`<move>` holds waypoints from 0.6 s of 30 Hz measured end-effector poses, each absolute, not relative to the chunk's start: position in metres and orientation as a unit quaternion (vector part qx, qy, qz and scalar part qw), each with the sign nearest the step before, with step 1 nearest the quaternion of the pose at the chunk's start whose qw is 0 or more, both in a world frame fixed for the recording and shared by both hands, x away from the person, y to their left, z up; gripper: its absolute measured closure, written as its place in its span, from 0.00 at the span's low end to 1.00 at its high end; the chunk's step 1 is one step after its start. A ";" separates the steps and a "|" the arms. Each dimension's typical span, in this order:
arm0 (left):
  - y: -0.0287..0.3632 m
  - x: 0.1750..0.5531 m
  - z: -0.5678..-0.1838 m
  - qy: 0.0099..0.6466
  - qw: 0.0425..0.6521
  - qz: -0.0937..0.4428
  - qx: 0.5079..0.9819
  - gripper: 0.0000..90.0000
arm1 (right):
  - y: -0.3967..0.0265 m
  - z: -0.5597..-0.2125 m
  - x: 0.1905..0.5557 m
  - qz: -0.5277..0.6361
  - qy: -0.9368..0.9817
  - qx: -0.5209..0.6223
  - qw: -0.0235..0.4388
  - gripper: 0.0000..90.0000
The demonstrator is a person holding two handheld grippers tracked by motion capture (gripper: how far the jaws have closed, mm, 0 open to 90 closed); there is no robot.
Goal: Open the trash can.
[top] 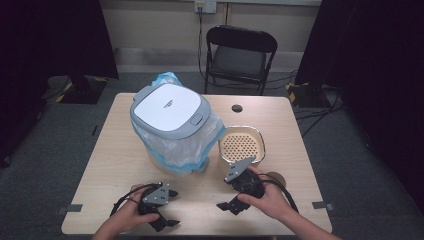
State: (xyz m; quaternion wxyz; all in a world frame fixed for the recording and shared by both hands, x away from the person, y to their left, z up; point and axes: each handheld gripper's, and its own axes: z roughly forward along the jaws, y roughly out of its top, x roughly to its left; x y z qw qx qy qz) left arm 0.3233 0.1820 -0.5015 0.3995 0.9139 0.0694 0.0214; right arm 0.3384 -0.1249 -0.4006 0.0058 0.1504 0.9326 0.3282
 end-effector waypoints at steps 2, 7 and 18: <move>0.182 0.323 -0.502 0.069 0.399 0.022 0.914 0.10 | -0.125 -0.394 0.339 0.322 0.936 0.140 0.005 0.17; 0.182 0.323 -0.502 0.069 0.399 0.022 0.914 0.10 | -0.126 -0.376 0.341 0.317 0.940 0.130 -0.002 0.17; 0.182 0.324 -0.501 0.068 0.399 0.025 0.914 0.10 | -0.127 -0.340 0.353 0.312 0.943 0.116 0.007 0.17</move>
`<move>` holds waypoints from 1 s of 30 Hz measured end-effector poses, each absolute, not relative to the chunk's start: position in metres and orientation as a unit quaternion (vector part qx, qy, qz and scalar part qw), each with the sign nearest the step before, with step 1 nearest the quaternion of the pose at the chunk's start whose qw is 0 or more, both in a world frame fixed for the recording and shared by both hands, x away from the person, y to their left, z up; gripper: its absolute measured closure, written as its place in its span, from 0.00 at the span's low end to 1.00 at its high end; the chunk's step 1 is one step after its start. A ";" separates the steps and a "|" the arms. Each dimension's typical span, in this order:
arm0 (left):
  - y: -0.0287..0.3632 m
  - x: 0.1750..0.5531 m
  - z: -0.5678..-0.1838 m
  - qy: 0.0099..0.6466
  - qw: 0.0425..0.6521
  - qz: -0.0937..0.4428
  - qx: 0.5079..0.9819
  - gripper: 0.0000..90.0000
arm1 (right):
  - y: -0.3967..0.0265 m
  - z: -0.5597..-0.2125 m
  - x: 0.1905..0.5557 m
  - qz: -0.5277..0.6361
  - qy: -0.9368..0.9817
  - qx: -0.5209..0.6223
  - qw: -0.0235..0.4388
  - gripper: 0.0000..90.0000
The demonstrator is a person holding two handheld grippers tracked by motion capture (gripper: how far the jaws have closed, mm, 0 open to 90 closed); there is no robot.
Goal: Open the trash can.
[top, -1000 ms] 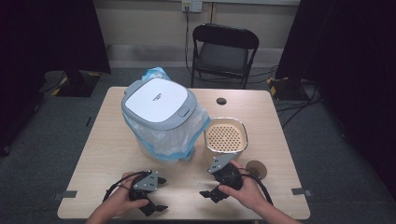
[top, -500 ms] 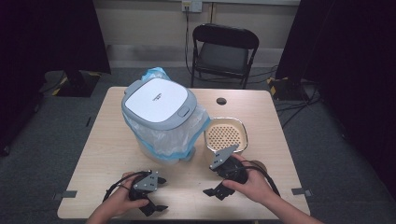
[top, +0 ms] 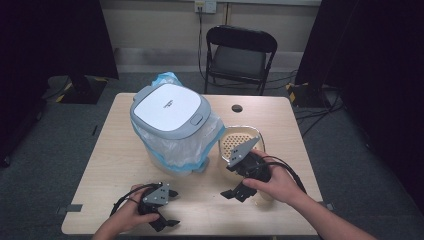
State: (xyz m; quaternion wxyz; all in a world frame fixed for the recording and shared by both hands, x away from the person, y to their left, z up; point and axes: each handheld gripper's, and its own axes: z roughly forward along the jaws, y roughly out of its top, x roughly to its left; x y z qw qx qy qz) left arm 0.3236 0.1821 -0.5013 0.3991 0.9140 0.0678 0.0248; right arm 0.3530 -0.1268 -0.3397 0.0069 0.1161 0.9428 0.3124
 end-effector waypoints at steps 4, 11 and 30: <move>0.182 0.324 -0.501 0.068 0.399 0.025 0.914 0.10 | -0.126 -0.332 0.357 0.308 0.944 0.117 0.007 0.17; 0.182 0.324 -0.501 0.067 0.398 0.025 0.914 0.10 | -0.125 -0.317 0.364 0.308 0.944 0.115 0.013 0.17; 0.182 0.324 -0.501 0.068 0.396 0.023 0.916 0.10 | -0.125 -0.281 0.390 0.325 0.937 0.123 0.021 0.17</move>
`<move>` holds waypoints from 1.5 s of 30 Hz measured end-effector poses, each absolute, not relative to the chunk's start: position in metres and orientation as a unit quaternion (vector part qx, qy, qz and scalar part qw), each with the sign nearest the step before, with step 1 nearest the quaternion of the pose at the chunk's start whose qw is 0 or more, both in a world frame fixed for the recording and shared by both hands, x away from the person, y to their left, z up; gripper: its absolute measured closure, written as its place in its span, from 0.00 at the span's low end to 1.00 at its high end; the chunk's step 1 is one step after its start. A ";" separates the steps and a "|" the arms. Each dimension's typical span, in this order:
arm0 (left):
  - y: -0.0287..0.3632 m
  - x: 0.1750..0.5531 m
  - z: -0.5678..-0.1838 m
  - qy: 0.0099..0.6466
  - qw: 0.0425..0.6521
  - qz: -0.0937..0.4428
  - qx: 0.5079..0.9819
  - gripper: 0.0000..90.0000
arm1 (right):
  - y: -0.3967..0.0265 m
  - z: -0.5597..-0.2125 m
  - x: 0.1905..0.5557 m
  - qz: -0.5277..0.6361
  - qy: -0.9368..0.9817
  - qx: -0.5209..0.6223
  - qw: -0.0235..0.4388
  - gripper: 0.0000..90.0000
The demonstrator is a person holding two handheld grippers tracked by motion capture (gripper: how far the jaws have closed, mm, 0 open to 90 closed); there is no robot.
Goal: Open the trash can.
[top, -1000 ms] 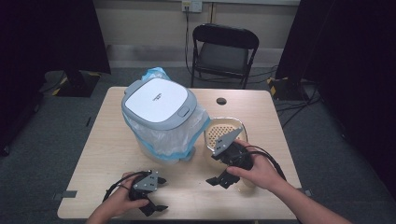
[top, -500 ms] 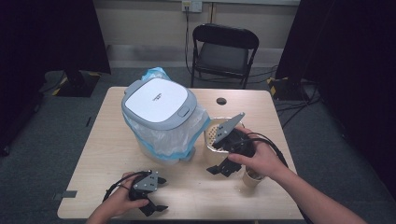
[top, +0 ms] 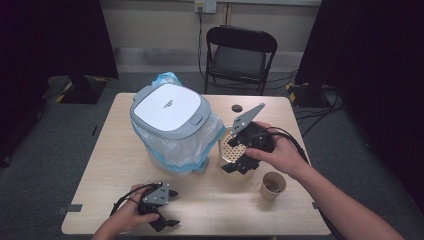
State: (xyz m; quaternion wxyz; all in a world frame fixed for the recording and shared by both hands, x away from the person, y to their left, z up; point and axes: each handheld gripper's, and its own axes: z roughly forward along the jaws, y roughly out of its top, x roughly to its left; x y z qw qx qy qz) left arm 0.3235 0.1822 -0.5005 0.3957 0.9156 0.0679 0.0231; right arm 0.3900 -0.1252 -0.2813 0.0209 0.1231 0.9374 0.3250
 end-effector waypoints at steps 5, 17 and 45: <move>0.182 0.324 -0.501 0.068 0.396 0.023 0.916 0.10 | -0.122 -0.275 0.396 0.324 0.938 0.123 0.023 0.17; 0.182 0.324 -0.501 0.068 0.396 0.023 0.915 0.10 | -0.112 -0.264 0.407 0.329 0.936 0.120 0.033 0.17; 0.182 0.324 -0.501 0.068 0.397 0.022 0.915 0.10 | -0.080 -0.247 0.431 0.336 0.936 0.096 0.040 0.17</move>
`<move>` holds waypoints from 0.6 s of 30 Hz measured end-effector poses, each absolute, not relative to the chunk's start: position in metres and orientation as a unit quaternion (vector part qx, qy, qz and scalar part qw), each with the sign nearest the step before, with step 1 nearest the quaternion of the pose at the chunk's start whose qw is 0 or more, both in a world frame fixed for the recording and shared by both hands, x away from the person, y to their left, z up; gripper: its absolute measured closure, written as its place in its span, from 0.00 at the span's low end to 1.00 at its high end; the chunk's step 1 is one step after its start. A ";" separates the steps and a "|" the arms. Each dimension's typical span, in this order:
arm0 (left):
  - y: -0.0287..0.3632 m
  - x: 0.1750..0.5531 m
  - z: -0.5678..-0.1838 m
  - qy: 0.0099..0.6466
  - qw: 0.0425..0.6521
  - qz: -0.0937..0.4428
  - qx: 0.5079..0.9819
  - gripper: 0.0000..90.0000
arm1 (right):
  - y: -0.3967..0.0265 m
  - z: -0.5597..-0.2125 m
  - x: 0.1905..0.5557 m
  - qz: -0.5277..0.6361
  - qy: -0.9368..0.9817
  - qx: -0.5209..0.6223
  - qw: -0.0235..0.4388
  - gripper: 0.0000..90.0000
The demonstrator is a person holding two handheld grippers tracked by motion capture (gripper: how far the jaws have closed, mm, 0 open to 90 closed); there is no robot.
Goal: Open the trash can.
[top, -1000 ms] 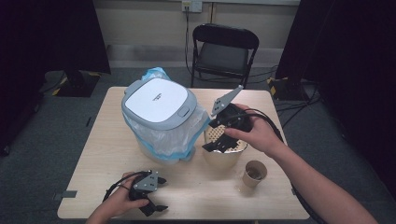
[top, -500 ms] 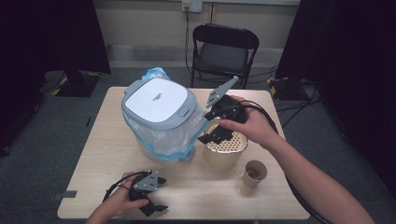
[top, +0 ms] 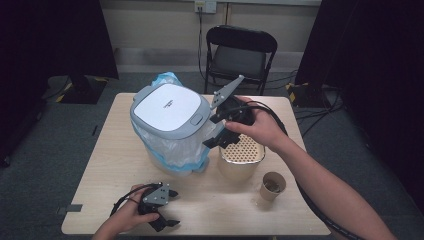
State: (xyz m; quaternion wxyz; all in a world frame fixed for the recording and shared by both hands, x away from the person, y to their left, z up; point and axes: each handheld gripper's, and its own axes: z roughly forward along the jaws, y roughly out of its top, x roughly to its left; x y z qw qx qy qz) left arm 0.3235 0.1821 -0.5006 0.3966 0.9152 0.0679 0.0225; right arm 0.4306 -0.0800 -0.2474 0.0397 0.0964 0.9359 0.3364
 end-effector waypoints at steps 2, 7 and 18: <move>0.182 0.324 -0.501 0.068 0.396 0.023 0.915 0.10 | -0.074 -0.246 0.433 0.333 0.938 0.091 0.041 0.17; 0.182 0.323 -0.501 0.068 0.396 0.023 0.915 0.10 | -0.067 -0.245 0.436 0.336 0.937 0.086 0.040 0.17; 0.182 0.323 -0.501 0.068 0.396 0.023 0.915 0.10 | -0.053 -0.241 0.440 0.342 0.936 0.075 0.041 0.17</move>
